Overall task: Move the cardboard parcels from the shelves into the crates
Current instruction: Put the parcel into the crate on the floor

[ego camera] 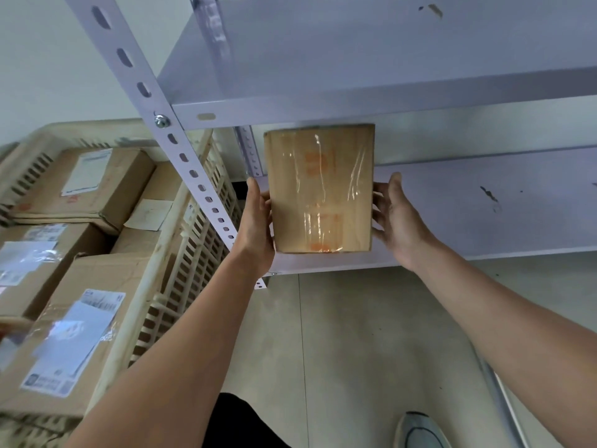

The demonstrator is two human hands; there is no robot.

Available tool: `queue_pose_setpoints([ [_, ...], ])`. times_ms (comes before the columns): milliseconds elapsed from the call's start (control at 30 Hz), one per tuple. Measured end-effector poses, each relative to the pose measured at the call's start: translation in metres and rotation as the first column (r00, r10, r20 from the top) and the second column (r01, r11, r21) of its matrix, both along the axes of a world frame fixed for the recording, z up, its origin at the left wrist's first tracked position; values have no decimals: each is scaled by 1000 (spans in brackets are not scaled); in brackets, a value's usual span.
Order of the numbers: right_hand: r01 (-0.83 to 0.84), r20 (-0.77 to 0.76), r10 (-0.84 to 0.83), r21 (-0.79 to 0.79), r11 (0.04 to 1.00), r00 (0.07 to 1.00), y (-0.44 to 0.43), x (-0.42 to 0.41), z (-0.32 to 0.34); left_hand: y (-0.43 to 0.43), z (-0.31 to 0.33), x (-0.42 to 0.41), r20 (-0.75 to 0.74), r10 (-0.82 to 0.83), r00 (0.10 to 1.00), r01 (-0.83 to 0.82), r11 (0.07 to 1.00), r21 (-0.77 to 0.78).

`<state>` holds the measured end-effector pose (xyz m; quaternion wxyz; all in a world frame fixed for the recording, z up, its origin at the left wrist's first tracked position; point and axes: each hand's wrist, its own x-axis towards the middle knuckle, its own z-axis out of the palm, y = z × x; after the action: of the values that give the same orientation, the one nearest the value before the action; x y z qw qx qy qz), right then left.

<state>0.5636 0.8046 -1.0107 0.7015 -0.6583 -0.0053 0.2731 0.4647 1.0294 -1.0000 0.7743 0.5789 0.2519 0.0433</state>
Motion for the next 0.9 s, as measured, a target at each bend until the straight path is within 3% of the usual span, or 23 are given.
queue_pose_setpoints([
  [133,-5,-2,5,-50,999,1000,2,-3,-13,0,-13,-2,-34,-14,999,15,999,35],
  [400,-111,-30,109,-87,990,994,0,-22,-41,-10,-38,-11,-37,-79,996,74,991,-115],
  [733,-54,19,53,99,994,998,7,-43,-29,-16,-33,-28,34,-174,984,177,980,-96],
  [900,-23,4,23,96,995,1000,8,-48,-30,-23,-26,-32,16,-194,981,194,980,-38],
])
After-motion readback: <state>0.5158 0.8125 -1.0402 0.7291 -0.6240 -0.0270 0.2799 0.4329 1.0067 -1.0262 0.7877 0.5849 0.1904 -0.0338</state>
